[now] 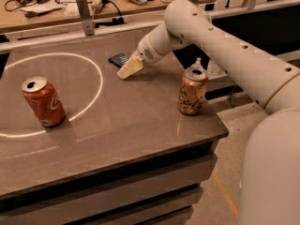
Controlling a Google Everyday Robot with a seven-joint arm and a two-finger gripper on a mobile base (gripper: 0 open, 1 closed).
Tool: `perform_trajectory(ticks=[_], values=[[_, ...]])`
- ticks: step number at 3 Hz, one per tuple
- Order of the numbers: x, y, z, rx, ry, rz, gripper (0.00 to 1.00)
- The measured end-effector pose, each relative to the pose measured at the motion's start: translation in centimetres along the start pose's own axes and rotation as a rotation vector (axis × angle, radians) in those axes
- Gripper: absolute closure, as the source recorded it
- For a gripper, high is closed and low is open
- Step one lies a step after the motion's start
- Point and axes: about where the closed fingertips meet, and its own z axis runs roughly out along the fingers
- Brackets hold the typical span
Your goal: Move rxbar blueberry near coke can
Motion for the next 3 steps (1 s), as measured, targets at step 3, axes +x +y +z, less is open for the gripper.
perform_trajectory(ticks=[3], values=[[-0.38,-0.02,-0.37,0.000,0.000,0.000,1.00]])
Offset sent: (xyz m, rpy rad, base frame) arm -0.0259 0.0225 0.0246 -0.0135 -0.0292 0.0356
